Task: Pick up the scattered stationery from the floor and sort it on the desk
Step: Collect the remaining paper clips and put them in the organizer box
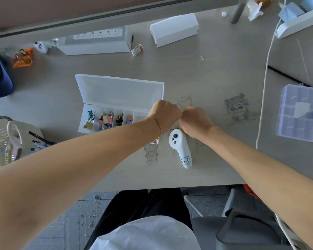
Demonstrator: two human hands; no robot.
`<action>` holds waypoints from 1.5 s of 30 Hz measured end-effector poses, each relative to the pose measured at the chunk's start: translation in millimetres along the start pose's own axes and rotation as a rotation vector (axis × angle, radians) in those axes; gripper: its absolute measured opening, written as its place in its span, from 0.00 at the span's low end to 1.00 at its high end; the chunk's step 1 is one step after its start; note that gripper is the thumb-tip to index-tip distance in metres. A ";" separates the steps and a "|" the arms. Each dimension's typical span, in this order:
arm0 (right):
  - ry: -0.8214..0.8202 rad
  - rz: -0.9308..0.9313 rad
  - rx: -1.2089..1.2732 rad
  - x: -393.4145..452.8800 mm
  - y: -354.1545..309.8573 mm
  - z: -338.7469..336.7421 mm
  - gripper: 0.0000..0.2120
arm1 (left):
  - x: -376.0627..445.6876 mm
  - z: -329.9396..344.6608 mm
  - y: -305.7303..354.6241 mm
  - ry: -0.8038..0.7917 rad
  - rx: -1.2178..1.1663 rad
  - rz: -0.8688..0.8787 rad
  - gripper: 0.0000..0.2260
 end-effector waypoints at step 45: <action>0.375 0.314 0.966 -27.5 -73.3 -25.3 0.09 | -65.7 66.2 -20.7 0.004 -1.005 -0.608 0.07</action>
Point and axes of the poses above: each hand's wrist, its own x-axis towards the middle knuckle, its own z-axis out of the palm, y = z × x, the point moved 1 cm from there along x, towards the middle knuckle, and after that the axes turned 15 degrees about x, right-handed, at the moved point
